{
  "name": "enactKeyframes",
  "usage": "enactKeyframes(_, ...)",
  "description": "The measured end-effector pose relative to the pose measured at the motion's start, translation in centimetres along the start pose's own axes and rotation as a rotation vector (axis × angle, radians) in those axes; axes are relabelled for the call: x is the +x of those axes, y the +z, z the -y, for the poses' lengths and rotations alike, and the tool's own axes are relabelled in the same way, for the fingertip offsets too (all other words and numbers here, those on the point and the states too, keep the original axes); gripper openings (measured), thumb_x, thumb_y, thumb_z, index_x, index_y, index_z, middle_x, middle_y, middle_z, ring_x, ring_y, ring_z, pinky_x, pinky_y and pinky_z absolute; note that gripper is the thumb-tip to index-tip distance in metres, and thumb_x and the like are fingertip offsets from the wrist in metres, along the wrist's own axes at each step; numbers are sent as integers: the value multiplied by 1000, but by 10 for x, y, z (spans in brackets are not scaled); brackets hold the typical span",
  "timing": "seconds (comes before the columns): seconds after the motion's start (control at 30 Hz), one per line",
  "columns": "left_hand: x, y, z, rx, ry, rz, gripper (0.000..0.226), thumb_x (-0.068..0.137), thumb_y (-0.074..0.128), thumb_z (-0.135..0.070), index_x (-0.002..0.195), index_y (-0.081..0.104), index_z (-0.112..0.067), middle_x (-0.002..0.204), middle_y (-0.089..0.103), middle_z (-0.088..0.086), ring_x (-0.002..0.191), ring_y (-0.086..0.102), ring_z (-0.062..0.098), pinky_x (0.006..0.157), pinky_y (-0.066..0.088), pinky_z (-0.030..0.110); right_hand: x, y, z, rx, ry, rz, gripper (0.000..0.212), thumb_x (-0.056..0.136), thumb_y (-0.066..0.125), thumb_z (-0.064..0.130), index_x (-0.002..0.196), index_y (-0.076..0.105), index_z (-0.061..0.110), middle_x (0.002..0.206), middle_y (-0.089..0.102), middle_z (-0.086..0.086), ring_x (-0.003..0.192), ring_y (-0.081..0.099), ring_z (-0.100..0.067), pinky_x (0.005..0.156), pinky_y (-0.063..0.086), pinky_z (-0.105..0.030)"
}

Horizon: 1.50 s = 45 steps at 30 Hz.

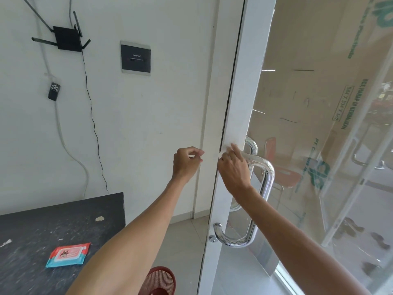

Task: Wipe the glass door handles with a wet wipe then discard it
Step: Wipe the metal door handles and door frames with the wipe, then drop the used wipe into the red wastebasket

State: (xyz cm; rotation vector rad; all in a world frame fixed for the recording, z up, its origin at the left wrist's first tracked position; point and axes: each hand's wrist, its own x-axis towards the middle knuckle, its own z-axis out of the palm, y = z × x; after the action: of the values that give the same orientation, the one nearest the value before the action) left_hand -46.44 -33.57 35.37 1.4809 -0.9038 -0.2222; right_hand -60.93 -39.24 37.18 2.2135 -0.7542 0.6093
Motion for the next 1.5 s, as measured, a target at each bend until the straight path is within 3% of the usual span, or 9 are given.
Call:
enactKeyframes(0.1, 1, -4, 13, 43, -12, 47, 30, 86, 54, -8, 79, 73, -31, 92, 74, -9, 78, 74, 14, 80, 61, 41, -13, 7, 24, 152, -73, 156, 18, 74, 67, -6, 84, 70, 8, 87, 69, -8, 86, 65, -25, 94, 47, -34)
enactKeyframes(0.2, 4, -7, 30, 70, -66, 87, 26, 89, 56, -11, 86, 73, -30, 95, 73, -10, 86, 73, 16, 85, 59, 44, -12, 19, 50, 462, 133, 205, 26, 81, 51, -10, 94, 66, 6, 98, 67, -7, 89, 62, -26, 65, 47, -31)
enactKeyframes(0.37, 18, -23, 52, -59, -257, 36, 21, 90, 55, -19, 98, 73, -25, 106, 71, 2, 98, 70, 24, 78, 61, 35, 22, 33, 83, 1185, 637, 231, 27, 87, 57, 10, 110, 70, 11, 111, 70, -5, 102, 64, -21, 80, 48, -23)
enactKeyframes(0.53, 33, -47, 79, -175, -399, -5, 19, 93, 60, -17, 104, 75, -14, 106, 72, 11, 90, 73, 27, 76, 62, 31, 51, 53, 117, 1527, 665, 351, 33, 89, 49, 10, 118, 66, 11, 115, 67, -6, 107, 60, -18, 82, 43, -20)
enactKeyframes(0.77, 36, -64, 139, -130, -499, -69, 21, 83, 67, -4, 100, 74, -12, 99, 74, 11, 84, 74, 22, 76, 61, 25, 59, 120, 175, 1524, 638, 429, 38, 92, 39, 6, 126, 55, 14, 116, 60, -7, 99, 59, -19, 79, 49, -26)
enactKeyframes(0.97, 14, -62, 214, -68, -563, -84, 21, 73, 61, 0, 85, 77, -4, 93, 76, 14, 91, 73, 28, 88, 60, 38, 27, 188, 222, 1557, 725, 429, 16, 79, 67, 11, 89, 56, 12, 83, 59, 2, 79, 66, -24, 71, 59, -42)
enactKeyframes(1.13, -19, -44, 295, -80, -707, -123, 16, 73, 66, -17, 80, 69, -3, 101, 73, 19, 93, 71, 30, 91, 58, 42, -24, 257, 264, 1434, 617, 584, 20, 77, 59, 14, 77, 64, -6, 71, 65, -17, 64, 58, -26, 68, 54, -39)
enactKeyframes(1.37, -57, -12, 445, -51, -847, -108, 26, 98, 56, -19, 113, 65, 0, 114, 64, 10, 102, 64, 25, 81, 57, 35, -98, 356, 333, 1367, 484, 815, 25, 80, 55, 12, 81, 65, -11, 74, 66, -16, 71, 65, -31, 76, 53, -41)
enactKeyframes(1.5, -95, 2, 530, -79, -913, -93, 33, 93, 62, -29, 116, 64, -4, 116, 67, 7, 102, 64, 21, 79, 56, 32, -154, 413, 378, 1334, 505, 931, 15, 82, 59, 20, 72, 66, 11, 75, 61, -3, 81, 66, -29, 81, 55, -37)
